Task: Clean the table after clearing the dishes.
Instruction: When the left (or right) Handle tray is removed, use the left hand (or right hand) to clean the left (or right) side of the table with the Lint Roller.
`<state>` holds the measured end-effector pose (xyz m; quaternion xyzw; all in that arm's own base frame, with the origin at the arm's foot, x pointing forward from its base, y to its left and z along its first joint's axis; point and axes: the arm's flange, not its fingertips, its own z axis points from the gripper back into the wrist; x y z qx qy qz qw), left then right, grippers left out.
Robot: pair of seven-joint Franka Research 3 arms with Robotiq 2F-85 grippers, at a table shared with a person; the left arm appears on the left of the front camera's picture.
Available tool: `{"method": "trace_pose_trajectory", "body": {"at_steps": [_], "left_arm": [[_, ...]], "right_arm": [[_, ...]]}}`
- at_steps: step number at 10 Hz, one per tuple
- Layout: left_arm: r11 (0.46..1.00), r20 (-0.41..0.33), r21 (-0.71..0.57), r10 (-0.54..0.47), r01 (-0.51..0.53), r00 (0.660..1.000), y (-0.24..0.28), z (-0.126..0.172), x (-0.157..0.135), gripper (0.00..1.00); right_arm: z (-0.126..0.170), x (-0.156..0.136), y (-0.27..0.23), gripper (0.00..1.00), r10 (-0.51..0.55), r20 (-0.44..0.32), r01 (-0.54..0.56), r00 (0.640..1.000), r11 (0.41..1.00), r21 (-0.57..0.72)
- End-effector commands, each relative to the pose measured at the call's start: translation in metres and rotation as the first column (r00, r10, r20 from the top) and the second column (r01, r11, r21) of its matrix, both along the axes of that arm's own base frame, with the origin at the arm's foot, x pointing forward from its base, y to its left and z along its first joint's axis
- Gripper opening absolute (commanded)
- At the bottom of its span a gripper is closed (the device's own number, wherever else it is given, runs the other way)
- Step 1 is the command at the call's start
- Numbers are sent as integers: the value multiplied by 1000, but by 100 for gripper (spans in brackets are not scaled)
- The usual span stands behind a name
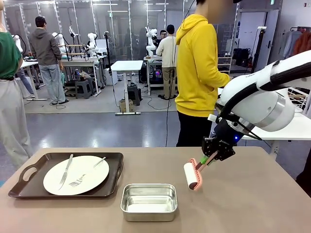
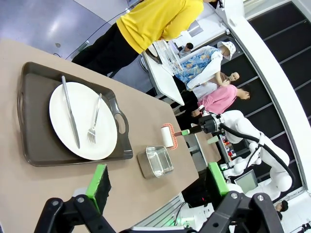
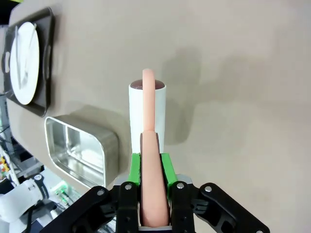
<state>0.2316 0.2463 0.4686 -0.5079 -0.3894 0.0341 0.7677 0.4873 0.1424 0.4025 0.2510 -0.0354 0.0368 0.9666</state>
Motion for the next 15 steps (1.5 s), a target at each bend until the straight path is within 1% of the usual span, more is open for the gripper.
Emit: {"method": "trace_pose_trajectory", "body": {"at_steps": [1, 5, 6, 7, 8, 9, 10, 11, 13, 14, 15], "left_arm": [[1000, 8, -2, -1, 1, 1000, 2, 2, -2, 100], [1000, 8, -2, -1, 1, 1000, 2, 2, -2, 100], [1000, 8, -2, -1, 1, 1000, 2, 2, -2, 100], [1000, 8, -2, -1, 1, 1000, 2, 2, -2, 100], [1000, 8, -2, -1, 1, 1000, 2, 2, -2, 100], [1000, 8, -2, -1, 1, 1000, 2, 2, -2, 100], [1000, 8, -2, -1, 1, 1000, 2, 2, -2, 100], [1000, 8, -2, -1, 1, 1000, 2, 2, -2, 100], [1000, 8, -2, -1, 1, 1000, 2, 2, -2, 100], [1000, 8, -2, -1, 1, 1000, 2, 2, -2, 100], [1000, 8, -2, -1, 1, 1000, 2, 2, -2, 100]], "right_arm": [[-4, 15, 4, 21, -17, -91, 23, 996, 998, 66], [-34, 26, -15, 21, -82, -155, 92, 985, 994, 55], [-40, 23, -24, 21, -92, -145, 99, 985, 994, 41], [-45, 17, -37, 21, -100, -107, 103, 989, 994, 19], [-47, 9, -51, 21, -87, -36, 87, 996, 996, -17], [-49, 3, -63, 21, -79, 13, 79, 997, 995, -65], [-52, -1, -79, 21, -94, 38, 98, 995, 984, -152], [-50, -4, -90, 21, -115, 60, 125, 992, 970, -207], [-43, -8, -109, 21, -135, 107, 165, 985, 917, -364], [-39, -9, -117, 21, -138, 127, 181, 982, 871, -457], [-36, -10, -125, 21, -140, 131, 187, 981, 850, -493]]}}
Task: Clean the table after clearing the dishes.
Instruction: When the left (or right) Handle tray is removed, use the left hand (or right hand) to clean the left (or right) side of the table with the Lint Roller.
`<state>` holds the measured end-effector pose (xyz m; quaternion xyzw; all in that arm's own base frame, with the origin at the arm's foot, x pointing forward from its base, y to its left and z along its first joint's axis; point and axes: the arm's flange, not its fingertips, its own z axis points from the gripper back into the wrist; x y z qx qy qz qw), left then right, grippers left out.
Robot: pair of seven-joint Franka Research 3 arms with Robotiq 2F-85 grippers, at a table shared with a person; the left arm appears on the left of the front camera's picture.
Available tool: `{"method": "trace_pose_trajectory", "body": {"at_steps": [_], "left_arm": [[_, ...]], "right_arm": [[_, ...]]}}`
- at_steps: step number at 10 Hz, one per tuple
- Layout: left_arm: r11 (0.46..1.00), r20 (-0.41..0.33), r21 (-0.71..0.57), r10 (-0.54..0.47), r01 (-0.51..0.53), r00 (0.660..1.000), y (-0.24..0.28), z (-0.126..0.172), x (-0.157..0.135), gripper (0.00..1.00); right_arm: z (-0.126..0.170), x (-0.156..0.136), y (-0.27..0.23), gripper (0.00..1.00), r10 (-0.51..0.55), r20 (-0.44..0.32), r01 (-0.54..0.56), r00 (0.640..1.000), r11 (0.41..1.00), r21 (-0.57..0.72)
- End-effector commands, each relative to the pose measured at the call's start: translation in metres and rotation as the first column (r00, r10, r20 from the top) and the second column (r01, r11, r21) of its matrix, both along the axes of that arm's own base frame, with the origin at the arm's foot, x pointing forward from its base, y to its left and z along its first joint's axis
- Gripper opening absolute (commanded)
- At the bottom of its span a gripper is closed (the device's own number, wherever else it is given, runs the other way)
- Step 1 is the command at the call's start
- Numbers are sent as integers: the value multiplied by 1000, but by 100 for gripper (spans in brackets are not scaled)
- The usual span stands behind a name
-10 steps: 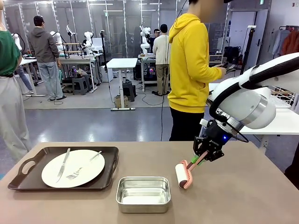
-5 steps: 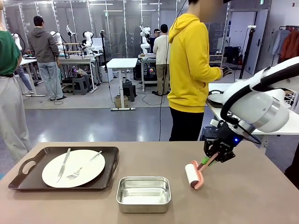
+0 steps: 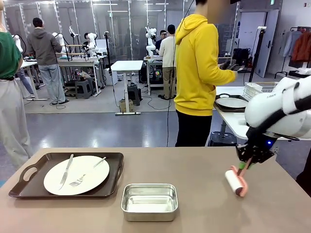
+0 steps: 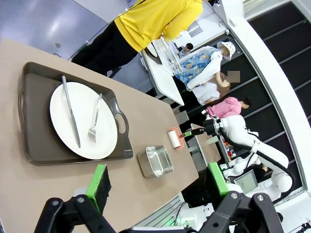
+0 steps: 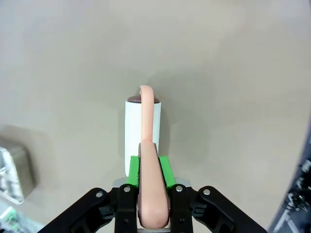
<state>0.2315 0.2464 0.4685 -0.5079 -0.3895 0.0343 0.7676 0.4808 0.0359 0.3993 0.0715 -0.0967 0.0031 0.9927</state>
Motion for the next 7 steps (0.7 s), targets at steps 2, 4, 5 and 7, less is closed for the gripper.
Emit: {"method": "trace_pose_trajectory", "body": {"at_steps": [2, 4, 5, 7], "left_arm": [[1000, 8, -2, -1, 1, 1000, 2, 2, -2, 100], [1000, 8, -2, -1, 1, 1000, 2, 2, -2, 100], [1000, 8, -2, -1, 1, 1000, 2, 2, -2, 100], [1000, 8, -2, -1, 1, 1000, 2, 2, -2, 100]], "right_arm": [[-32, -2, -43, 21, -152, -21, 143, 988, 964, -223], [-28, -3, -69, 21, -172, -39, 163, 984, 973, -161], [-24, -3, -83, 21, -170, -34, 166, 985, 981, -102], [-22, -5, -110, 21, -128, -46, 127, 991, 991, -32]]}}
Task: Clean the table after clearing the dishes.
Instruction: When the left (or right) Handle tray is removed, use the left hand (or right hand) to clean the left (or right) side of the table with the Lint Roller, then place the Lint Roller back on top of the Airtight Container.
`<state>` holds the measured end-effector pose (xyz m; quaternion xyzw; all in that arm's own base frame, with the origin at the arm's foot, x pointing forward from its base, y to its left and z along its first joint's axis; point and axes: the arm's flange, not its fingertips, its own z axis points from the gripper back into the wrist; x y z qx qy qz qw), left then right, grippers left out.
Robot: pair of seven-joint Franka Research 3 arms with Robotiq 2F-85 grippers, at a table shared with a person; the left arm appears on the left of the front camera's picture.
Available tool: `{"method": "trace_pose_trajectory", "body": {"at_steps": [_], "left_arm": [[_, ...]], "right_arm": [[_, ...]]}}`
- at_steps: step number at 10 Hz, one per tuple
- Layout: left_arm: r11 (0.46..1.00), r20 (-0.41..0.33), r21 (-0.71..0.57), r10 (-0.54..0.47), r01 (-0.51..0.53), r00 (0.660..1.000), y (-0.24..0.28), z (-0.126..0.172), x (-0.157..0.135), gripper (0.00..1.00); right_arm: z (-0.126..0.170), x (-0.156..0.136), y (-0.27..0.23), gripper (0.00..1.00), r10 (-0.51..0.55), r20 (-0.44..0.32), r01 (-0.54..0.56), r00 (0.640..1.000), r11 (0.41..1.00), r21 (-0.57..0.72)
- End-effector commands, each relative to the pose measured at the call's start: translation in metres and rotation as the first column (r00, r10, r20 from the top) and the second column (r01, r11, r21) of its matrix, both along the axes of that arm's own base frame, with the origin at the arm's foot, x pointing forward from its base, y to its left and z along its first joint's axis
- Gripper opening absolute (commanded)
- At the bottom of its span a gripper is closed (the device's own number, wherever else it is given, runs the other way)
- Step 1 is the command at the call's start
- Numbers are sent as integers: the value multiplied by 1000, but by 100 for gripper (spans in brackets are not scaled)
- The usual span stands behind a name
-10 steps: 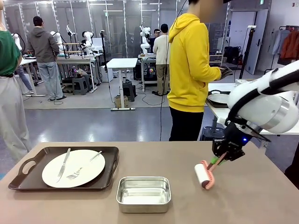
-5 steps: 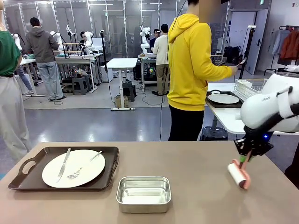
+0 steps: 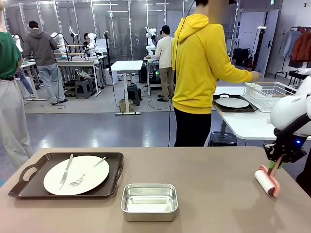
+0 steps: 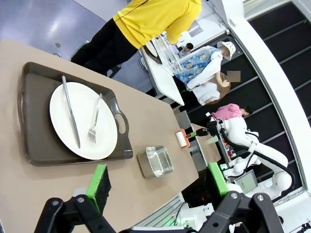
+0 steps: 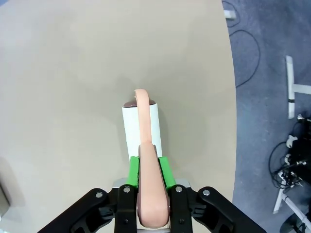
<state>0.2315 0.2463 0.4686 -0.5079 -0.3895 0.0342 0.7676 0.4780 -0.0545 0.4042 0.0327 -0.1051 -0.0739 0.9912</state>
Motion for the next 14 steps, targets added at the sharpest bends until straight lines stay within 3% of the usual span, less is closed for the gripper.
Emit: {"method": "trace_pose_trajectory", "body": {"at_steps": [1, 4, 5, 14], "left_arm": [[1000, 8, -2, -1, 1, 1000, 2, 2, -2, 100], [1000, 8, -2, -1, 1, 1000, 2, 2, -2, 100], [1000, 8, -2, -1, 1, 1000, 2, 2, -2, 100], [1000, 8, -2, -1, 1, 1000, 2, 2, -2, 100]], "right_arm": [[-29, -2, -33, 21, 64, -62, -59, 996, 995, 79], [-36, -8, -62, 21, 47, -63, -38, 997, 991, 131], [-4, -1, -40, 21, 21, 4, -22, 1000, 995, 98], [-4, -1, -40, 21, 21, 4, -22, 1000, 995, 98]]}}
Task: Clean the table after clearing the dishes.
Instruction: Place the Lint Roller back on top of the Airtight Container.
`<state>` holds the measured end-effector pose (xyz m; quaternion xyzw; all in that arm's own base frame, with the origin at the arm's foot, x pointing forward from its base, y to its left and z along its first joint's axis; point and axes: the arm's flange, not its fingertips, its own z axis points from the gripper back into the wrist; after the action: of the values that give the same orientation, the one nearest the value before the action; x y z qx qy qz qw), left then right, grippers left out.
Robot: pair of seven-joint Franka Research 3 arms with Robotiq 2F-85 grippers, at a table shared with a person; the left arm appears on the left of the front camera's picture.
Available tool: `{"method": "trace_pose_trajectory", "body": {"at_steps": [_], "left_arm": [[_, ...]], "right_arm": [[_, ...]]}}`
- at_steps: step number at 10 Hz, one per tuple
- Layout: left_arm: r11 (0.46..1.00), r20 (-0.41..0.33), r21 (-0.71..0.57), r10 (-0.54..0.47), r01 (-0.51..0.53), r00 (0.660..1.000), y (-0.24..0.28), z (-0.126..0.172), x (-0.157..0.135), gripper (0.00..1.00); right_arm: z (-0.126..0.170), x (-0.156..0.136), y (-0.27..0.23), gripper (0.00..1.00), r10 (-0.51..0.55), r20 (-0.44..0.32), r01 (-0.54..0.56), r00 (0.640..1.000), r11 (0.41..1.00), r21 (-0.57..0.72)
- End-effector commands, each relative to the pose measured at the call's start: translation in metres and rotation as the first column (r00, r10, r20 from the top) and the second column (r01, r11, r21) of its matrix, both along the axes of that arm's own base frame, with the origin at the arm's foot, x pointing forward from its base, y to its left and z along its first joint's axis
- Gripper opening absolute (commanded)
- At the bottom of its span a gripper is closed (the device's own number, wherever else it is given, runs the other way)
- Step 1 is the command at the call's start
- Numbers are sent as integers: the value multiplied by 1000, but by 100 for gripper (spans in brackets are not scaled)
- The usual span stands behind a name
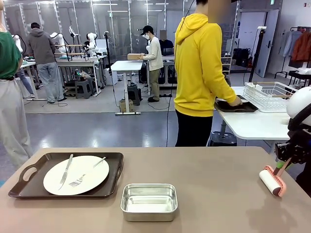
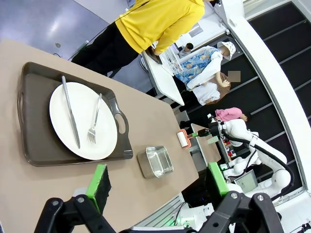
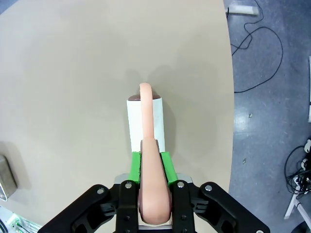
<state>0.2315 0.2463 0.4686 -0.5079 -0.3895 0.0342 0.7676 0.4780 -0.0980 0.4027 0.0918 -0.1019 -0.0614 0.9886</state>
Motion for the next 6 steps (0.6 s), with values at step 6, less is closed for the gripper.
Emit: {"method": "trace_pose_trajectory", "body": {"at_steps": [6], "left_arm": [[1000, 8, -2, -1, 1, 1000, 2, 2, -2, 100]], "right_arm": [[0, 0, 0, 21, 0, 0, 0, 1000, 1000, 0]]}}
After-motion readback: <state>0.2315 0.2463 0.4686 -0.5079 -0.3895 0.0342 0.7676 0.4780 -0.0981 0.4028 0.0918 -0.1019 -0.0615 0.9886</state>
